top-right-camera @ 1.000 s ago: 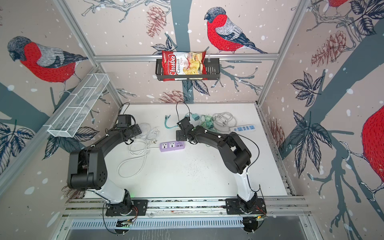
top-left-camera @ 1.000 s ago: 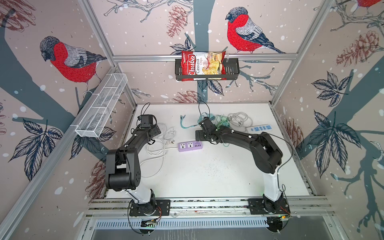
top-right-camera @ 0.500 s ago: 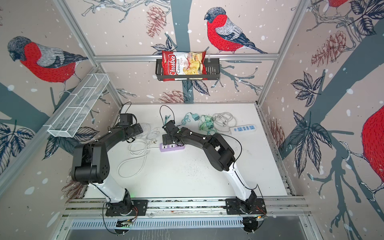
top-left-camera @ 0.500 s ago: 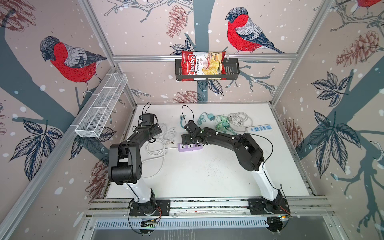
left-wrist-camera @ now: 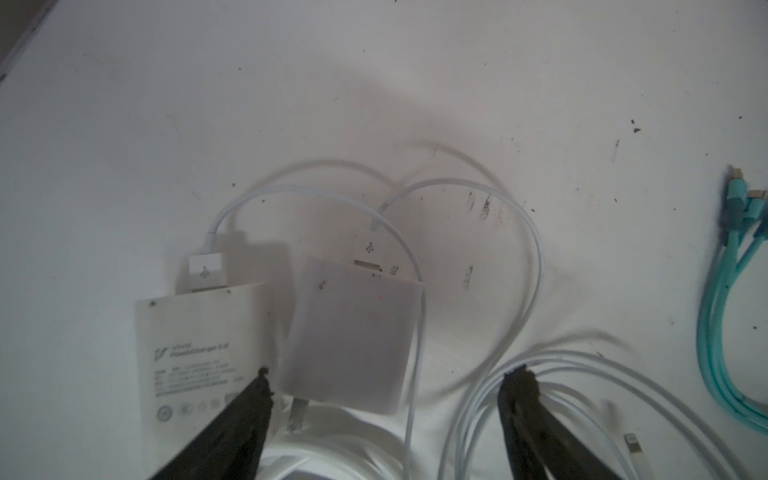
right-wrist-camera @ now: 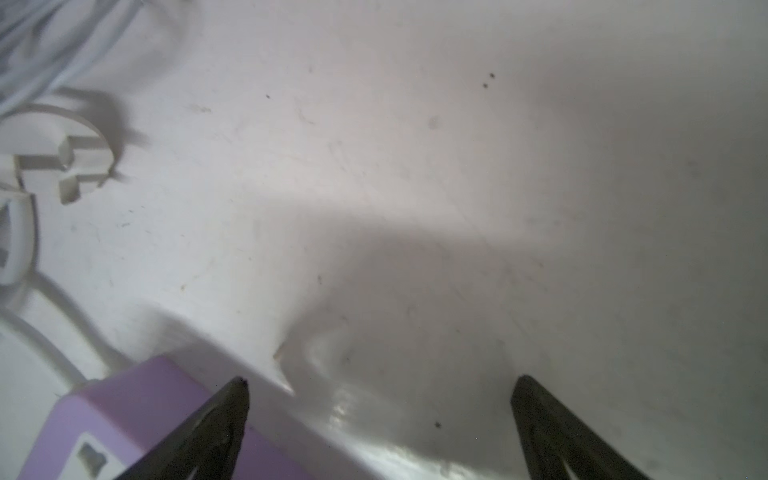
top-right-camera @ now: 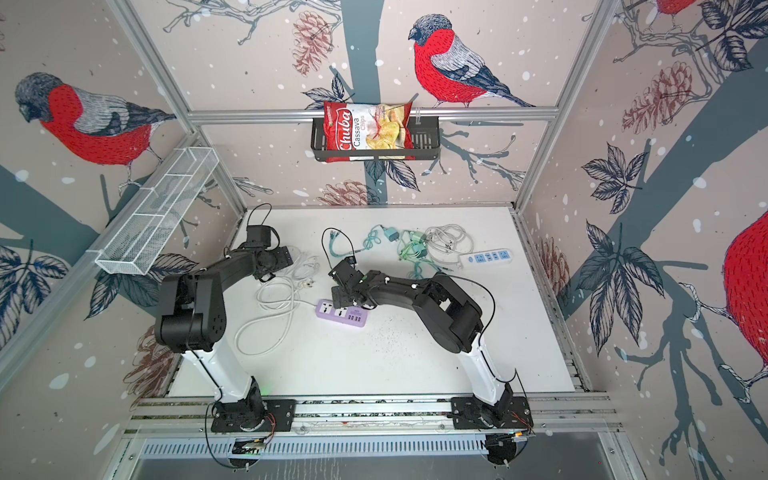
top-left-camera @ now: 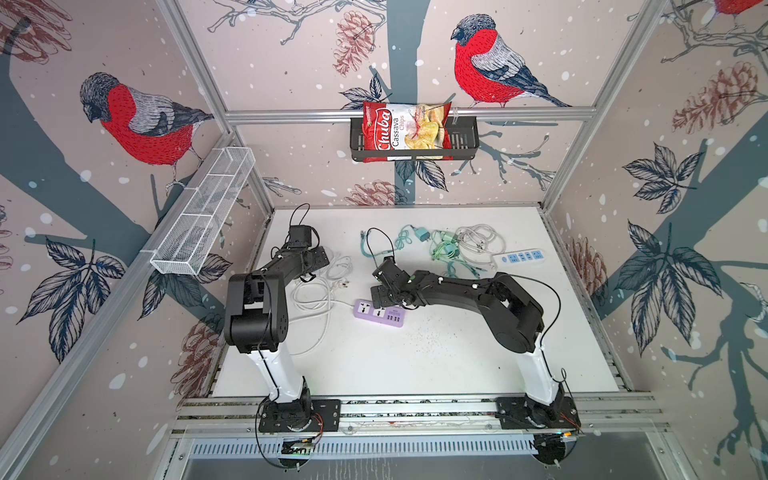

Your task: Insert the plug

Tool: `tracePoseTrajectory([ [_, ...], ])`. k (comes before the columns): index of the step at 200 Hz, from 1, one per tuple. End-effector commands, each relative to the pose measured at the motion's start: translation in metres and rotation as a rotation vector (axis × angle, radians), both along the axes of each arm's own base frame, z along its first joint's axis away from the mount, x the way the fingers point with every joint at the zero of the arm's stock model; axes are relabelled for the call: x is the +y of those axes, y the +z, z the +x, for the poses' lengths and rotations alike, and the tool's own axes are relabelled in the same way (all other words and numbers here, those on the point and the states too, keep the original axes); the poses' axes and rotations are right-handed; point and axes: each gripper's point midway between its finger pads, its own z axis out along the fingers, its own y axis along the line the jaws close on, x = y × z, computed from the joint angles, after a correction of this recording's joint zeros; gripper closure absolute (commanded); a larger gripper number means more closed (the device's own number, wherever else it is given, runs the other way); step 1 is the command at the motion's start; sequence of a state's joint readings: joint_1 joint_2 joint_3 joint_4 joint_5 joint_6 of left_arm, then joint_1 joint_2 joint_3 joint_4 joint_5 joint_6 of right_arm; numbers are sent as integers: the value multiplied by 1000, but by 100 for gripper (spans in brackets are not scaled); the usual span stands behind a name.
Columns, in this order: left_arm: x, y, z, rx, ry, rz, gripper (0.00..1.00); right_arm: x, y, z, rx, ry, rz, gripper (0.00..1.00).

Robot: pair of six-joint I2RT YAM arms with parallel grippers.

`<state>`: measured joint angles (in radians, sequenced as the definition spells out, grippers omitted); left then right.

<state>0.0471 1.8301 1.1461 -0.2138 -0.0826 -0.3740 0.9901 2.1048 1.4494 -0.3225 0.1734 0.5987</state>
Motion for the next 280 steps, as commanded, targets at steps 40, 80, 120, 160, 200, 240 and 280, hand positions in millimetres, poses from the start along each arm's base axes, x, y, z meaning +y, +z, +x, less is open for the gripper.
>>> tracePoseTrajectory([
  [40, 12, -5, 5, 20, 21, 72, 15, -16, 6, -10, 12, -23, -18, 1],
  [80, 16, -8, 6, 41, 16, 98, 21, -24, 17, -4, -12, -39, -21, 1],
  [120, 14, -7, 8, 53, -2, 95, 24, -40, 21, 2, -16, -72, -24, 1],
  [160, 19, -18, 1, 94, -6, 129, 25, -56, 30, 8, -32, -100, -18, 1],
  [200, 15, -27, 3, 104, -30, 111, 26, -63, 36, 9, -40, -111, -13, 1],
  [240, 14, -27, 5, 103, -39, 111, 35, -66, 34, 8, -37, -116, -18, 1],
  [280, 13, -31, 4, 107, -45, 109, 48, -75, 39, 8, -42, -127, -20, 1],
])
